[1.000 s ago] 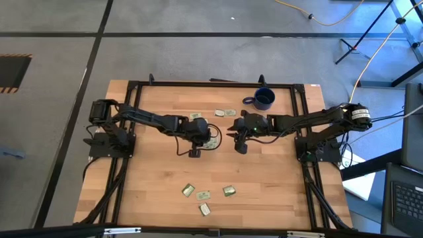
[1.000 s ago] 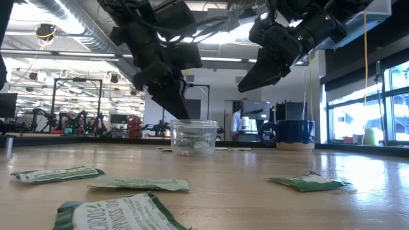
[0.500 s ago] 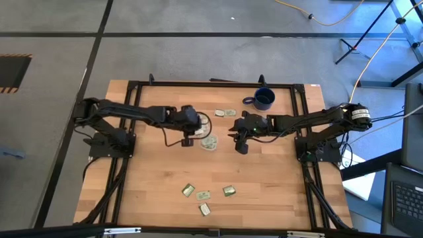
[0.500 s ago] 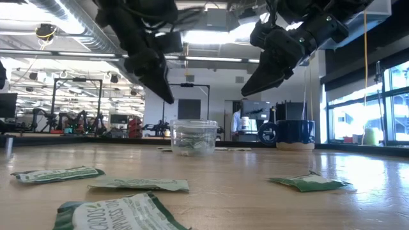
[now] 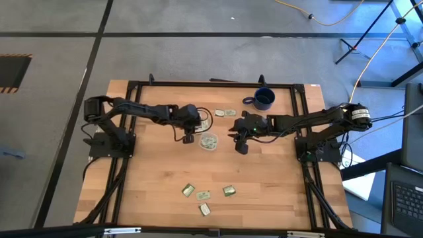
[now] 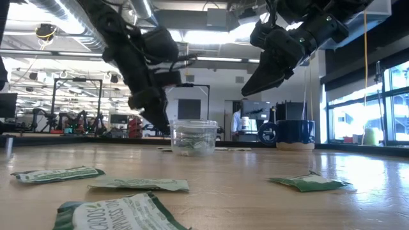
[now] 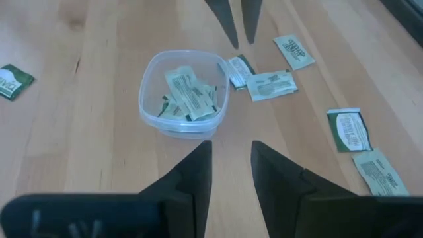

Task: Pick and place Stevia / Truvia into bins
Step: Put the green stevia packet into the container

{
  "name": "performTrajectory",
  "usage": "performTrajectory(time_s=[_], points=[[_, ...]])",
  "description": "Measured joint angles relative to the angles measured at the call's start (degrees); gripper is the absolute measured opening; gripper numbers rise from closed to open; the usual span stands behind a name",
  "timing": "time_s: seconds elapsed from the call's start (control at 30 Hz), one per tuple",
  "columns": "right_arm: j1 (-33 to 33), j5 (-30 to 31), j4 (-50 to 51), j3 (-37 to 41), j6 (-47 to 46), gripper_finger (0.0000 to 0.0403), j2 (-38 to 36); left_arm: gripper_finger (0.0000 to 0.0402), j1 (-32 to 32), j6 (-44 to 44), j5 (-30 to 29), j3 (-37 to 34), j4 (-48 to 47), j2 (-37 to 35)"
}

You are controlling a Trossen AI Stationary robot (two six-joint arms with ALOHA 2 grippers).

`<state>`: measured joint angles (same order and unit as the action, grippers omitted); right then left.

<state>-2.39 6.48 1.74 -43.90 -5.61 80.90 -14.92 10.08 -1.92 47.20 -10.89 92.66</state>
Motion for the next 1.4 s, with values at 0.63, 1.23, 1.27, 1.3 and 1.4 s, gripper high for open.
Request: performTrajectory(time_s=[0.63, 1.23, 1.27, 1.3, 1.4], points=[[0.0, 0.0, 0.1, 0.0, 0.0, 0.0109, 0.0, 0.0073, 0.1, -0.5, 1.8, 0.1, 3.6, 7.1], [0.0, 0.0, 0.6, 0.0, 0.0, 0.0109, 0.0, 0.0004, 0.1, -1.4, -1.6, 0.2, -4.1, 2.8], [0.0, 0.0, 0.6, 0.0, 0.0, 0.0109, 0.0, 0.0004, 0.2, -1.4, -2.6, 0.5, -5.1, 1.6], [0.0, 0.0, 0.7, 0.0, 0.0, 0.0109, 0.0, 0.0004, 0.2, -1.4, -3.4, 0.9, -5.6, 0.1], [0.0, 0.0, 0.7, 0.0, 0.0, 0.0109, 0.0, 0.0001, 0.3, -1.7, -3.4, 1.2, -6.0, -4.3]])
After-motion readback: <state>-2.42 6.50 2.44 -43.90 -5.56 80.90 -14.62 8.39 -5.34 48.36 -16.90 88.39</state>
